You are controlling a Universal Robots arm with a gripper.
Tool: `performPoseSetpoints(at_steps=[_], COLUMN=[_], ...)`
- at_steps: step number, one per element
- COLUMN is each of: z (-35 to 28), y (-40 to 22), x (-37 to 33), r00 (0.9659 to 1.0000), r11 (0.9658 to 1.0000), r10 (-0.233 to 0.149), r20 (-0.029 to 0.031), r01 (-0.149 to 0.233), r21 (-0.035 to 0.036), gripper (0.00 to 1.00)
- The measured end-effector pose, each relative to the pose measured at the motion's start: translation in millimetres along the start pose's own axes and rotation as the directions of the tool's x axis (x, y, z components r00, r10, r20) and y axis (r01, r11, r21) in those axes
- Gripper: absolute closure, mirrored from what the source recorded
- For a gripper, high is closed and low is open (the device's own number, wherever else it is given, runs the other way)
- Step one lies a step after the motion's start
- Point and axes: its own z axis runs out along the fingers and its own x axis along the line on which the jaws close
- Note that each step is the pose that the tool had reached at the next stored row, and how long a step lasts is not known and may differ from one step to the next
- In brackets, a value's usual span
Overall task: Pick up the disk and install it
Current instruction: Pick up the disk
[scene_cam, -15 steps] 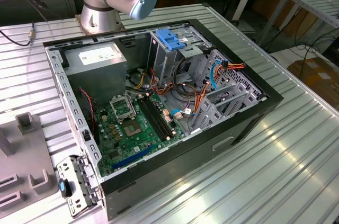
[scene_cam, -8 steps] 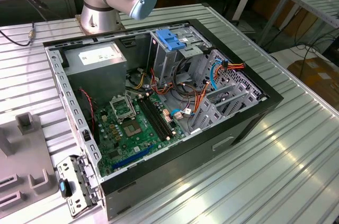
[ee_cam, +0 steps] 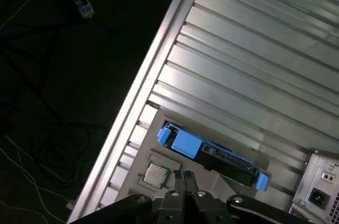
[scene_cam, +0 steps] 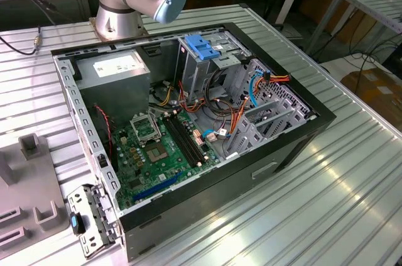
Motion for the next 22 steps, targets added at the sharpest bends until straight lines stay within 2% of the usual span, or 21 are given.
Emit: performPoseSetpoints(at_steps=[2,4,5,7,8,11,12,14,15,17,18,19,21,22], z=[0.1,0.2,0.3,0.4,0.5,0.7,0.8,1.0,1.3,1.7,2.2,2.4,3.0,3.4], y=[0.0,0.0,0.0,0.0,0.0,0.0,0.0,-0.1,-0.1,-0.1,-0.1,-0.1,-0.2,-0.2], x=[0.0,0.0,0.0,0.0,0.0,0.0,0.0,0.0,0.0,0.0,0.0,0.0,0.0,0.0], r00=[0.9994,0.9973,0.994,0.985,0.982,0.9693,0.9647,0.9544,0.9385,0.9248,0.9116,0.9046,0.8884,0.8779], r11=[0.9994,0.9973,0.994,0.985,0.982,0.9693,0.9647,0.9545,0.9386,0.9249,0.9118,0.9047,0.8886,0.8781], r10=[-0.036,-0.073,-0.109,-0.172,-0.189,-0.246,-0.263,-0.298,-0.345,-0.38,-0.411,-0.426,-0.459,-0.478], r20=[-0.0016,-0.0031,-0.0046,-0.0071,-0.0078,-0.01,-0.0107,-0.0121,-0.0139,-0.0152,-0.0162,-0.0168,-0.018,-0.0188], r01=[0.036,0.073,0.109,0.172,0.189,0.246,0.263,0.298,0.345,0.38,0.411,0.426,0.459,0.478], r21=[-0.0005,-0.0011,-0.0018,-0.003,-0.0034,-0.0047,-0.0051,-0.006,-0.0074,-0.0085,-0.0095,-0.01,-0.0112,-0.0119], gripper=[0.89,0.89,0.89,0.76,0.76,0.58,0.58,0.46,0.35,0.35,0.28,0.28,0.28,0.28])
